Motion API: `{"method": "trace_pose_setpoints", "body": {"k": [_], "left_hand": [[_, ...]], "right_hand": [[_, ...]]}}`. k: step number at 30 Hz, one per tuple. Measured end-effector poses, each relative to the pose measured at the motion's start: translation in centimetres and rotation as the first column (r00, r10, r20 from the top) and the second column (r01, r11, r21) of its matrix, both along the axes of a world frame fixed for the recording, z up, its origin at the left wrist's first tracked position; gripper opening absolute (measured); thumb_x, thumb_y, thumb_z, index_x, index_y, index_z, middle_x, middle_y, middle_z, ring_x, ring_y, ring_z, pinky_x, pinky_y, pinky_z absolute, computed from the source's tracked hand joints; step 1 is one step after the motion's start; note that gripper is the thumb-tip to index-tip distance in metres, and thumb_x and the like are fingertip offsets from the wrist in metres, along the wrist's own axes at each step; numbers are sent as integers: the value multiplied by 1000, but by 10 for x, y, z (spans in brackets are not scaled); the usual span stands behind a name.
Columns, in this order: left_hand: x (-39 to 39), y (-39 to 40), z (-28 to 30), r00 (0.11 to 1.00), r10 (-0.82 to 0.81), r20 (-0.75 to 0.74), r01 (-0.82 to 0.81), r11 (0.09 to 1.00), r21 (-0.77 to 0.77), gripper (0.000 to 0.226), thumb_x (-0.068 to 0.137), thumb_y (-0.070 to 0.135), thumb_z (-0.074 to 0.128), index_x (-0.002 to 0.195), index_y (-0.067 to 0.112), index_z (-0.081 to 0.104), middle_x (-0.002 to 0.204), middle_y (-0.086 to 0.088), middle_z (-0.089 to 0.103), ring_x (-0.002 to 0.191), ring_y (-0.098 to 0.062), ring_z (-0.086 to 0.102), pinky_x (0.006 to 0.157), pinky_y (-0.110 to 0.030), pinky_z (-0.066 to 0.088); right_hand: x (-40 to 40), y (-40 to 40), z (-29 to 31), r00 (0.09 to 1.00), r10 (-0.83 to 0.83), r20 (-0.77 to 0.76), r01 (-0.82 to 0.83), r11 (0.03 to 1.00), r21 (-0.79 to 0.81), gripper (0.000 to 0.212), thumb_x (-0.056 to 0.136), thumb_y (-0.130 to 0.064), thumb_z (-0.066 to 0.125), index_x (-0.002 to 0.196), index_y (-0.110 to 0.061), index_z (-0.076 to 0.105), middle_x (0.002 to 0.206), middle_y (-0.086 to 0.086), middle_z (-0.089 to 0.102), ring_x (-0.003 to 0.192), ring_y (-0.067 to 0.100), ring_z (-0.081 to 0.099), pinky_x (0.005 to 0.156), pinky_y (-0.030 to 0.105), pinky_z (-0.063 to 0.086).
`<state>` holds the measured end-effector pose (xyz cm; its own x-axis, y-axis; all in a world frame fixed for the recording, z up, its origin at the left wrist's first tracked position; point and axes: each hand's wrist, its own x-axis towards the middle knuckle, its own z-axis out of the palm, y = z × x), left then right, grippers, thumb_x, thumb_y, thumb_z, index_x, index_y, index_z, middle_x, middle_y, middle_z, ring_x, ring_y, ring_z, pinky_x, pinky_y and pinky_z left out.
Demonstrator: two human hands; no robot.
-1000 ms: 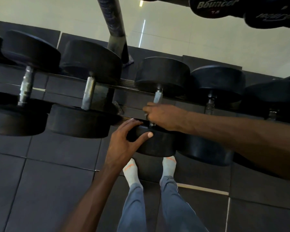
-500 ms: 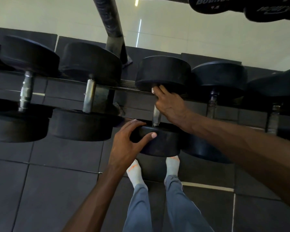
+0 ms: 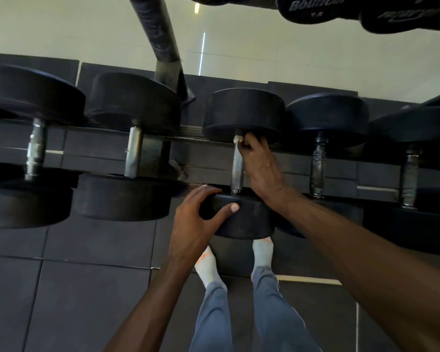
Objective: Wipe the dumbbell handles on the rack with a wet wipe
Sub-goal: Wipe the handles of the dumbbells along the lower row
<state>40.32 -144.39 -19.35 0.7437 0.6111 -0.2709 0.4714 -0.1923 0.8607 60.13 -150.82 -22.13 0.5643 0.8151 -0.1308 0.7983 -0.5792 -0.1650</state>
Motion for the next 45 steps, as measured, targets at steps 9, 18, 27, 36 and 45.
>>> {"method": "trace_pose_setpoints", "body": {"k": [9, 18, 27, 36, 45], "left_hand": [[0, -1, -1, 1000, 12, -11, -12, 1000, 3, 50, 77, 59, 79, 117, 31, 71, 119, 27, 61, 118, 9, 55, 98, -16, 46], [0, -1, -3, 1000, 1, 1, -1, 1000, 3, 49, 79, 57, 79, 117, 27, 71, 118, 25, 61, 117, 9, 55, 98, -11, 44], [1, 0, 0, 1000, -4, -3, 4, 1000, 17, 54, 77, 62, 75, 119, 27, 70, 116, 31, 57, 118, 12, 54, 99, -15, 46], [0, -2, 2, 1000, 2, -4, -1, 1000, 29, 53, 79, 58, 78, 119, 24, 73, 121, 16, 66, 118, 3, 58, 101, -21, 49], [-1, -2, 2, 1000, 20, -5, -20, 1000, 9, 55, 78, 59, 78, 121, 25, 73, 124, 16, 66, 121, 2, 58, 103, -22, 49]], "right_hand": [[-12, 4, -17, 938, -270, -219, 327, 899, 291, 34, 95, 2, 46, 122, -1, 65, 122, 11, 55, 110, 24, 54, 92, 14, 42], [6, 0, -7, 761, -380, -526, 603, 713, 358, 19, 85, -6, 74, 101, -14, 82, 98, 7, 78, 86, 12, 71, 76, 12, 47], [20, -17, -15, 895, 222, -386, -51, 912, 407, 10, 86, -4, 75, 93, -7, 81, 87, 5, 70, 75, 15, 66, 68, 26, 51], [25, -19, -2, 729, 366, -579, -380, 919, 103, 22, 75, 6, 60, 82, -7, 77, 92, 8, 73, 86, 23, 68, 77, 23, 45], [42, -55, -21, 592, -160, -790, 403, 908, 118, 5, 88, -17, 77, 85, -15, 81, 84, 4, 77, 75, 12, 72, 76, 35, 63]]}}
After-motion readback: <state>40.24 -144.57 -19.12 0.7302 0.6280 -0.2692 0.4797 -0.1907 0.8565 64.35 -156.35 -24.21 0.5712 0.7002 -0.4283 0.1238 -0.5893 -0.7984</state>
